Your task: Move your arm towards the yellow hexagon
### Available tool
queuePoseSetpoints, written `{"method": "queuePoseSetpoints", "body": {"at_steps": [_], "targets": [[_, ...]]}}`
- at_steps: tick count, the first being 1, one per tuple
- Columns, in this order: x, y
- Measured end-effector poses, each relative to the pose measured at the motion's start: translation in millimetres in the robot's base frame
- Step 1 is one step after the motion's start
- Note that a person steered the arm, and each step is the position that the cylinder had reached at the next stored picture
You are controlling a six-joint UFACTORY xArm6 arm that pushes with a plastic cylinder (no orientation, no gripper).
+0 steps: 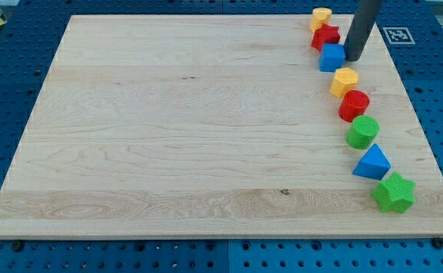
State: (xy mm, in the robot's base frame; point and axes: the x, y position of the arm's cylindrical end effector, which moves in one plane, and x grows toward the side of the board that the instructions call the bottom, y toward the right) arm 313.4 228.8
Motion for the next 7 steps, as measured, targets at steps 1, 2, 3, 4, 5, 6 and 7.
{"method": "queuePoseSetpoints", "body": {"at_steps": [1,2,3,4,5,6,7], "targets": [[0,3],[1,4],[11,4],[25,4],[35,4],[40,4],[48,4]]}}
